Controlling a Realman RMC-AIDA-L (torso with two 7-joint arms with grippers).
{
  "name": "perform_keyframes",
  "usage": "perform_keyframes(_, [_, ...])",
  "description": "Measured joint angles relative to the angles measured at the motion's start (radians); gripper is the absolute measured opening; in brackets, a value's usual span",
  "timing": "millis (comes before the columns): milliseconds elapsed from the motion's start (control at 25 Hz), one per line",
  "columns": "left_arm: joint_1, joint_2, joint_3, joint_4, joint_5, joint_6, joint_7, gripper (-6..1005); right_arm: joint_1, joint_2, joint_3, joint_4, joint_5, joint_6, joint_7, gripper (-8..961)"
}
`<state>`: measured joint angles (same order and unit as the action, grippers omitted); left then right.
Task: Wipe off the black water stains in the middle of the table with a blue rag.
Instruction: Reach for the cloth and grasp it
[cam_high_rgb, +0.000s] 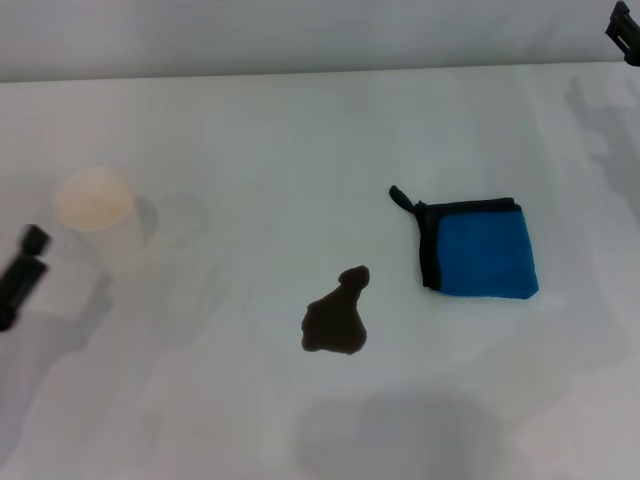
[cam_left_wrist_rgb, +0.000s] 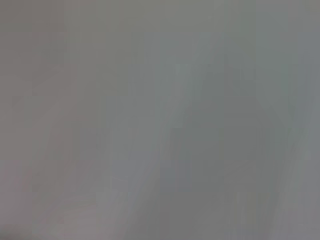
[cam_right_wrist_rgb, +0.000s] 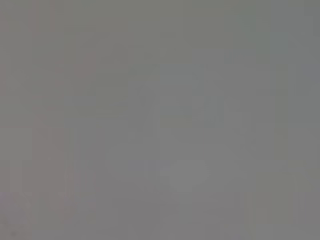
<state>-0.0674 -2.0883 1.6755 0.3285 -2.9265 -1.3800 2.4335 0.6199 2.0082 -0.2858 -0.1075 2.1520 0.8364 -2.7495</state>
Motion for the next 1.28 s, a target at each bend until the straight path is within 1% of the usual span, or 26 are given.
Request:
perform_keyframes(120, [-0.003, 0.000, -0.090, -0.044, -0.001, -0.091, -0.020, 890, 0.000, -0.002, -0.005, 0.000, -0.002, -0.017, 0.089, 856])
perform_keyframes(240, [-0.016, 0.001, -0.187, -0.088, -0.001, -0.130, -0.038, 890, -0.007, -0.005, -0.044, -0.017, -0.028, -0.047, 0.267, 856])
perform_keyframes(400, [-0.033, 0.003, -0.270, -0.116, -0.002, -0.133, -0.043, 890, -0.016, -0.009, -0.166, -0.097, -0.111, -0.140, 0.465, 856])
perform_keyframes(520, [-0.050, 0.006, -0.315, -0.139, -0.002, -0.117, -0.043, 890, -0.023, -0.022, -0.307, -0.185, -0.192, -0.202, 0.687, 856])
perform_keyframes(560, [-0.060, 0.007, -0.335, -0.152, -0.002, -0.105, -0.044, 890, -0.028, -0.032, -0.366, -0.220, -0.235, -0.215, 0.791, 856])
perform_keyframes(600, [-0.069, 0.008, -0.357, -0.165, -0.002, -0.093, -0.047, 890, -0.030, -0.038, -0.398, -0.237, -0.260, -0.217, 0.843, 856])
perform_keyframes(720, [-0.089, 0.009, -0.391, -0.181, -0.002, -0.055, -0.054, 890, -0.038, -0.075, -0.523, -0.307, -0.381, -0.210, 1.057, 855])
perform_keyframes(760, [-0.096, 0.010, -0.392, -0.182, -0.002, -0.042, -0.053, 890, -0.037, -0.087, -0.547, -0.317, -0.407, -0.203, 1.097, 856])
perform_keyframes(800, [-0.106, 0.011, -0.393, -0.183, -0.002, -0.023, -0.052, 890, -0.026, -0.119, -0.605, -0.340, -0.482, -0.171, 1.199, 856])
perform_keyframes(840, [-0.114, 0.013, -0.393, -0.184, -0.002, -0.009, -0.051, 890, -0.026, -0.119, -0.605, -0.340, -0.482, -0.171, 1.199, 856])
perform_keyframes(960, [-0.138, 0.019, -0.394, -0.183, -0.001, 0.048, -0.051, 890, 0.011, -0.167, -0.671, -0.356, -0.636, -0.105, 1.377, 856])
perform_keyframes(1000, [-0.147, 0.019, -0.402, -0.179, -0.001, 0.079, -0.051, 890, 0.045, -0.189, -0.706, -0.377, -0.797, -0.090, 1.519, 856])
perform_keyframes(1040, [-0.147, 0.019, -0.402, -0.179, -0.001, 0.079, -0.051, 890, 0.045, -0.189, -0.706, -0.377, -0.797, -0.090, 1.519, 856])
perform_keyframes(1080, [-0.156, 0.019, -0.412, -0.177, -0.001, 0.100, -0.051, 890, 0.063, -0.195, -0.720, -0.394, -0.890, -0.085, 1.590, 856])
perform_keyframes(1120, [-0.164, 0.018, -0.418, -0.177, -0.001, 0.113, -0.051, 890, 0.077, -0.196, -0.724, -0.416, -0.978, -0.083, 1.649, 855])
perform_keyframes(1200, [-0.177, 0.017, -0.422, -0.181, -0.001, 0.130, -0.050, 890, 0.110, -0.195, -0.727, -0.471, -1.160, -0.064, 1.758, 855])
perform_keyframes(1280, [-0.190, 0.015, -0.419, -0.184, 0.000, 0.144, -0.048, 891, 0.147, -0.191, -0.724, -0.518, -1.313, -0.017, 1.847, 855])
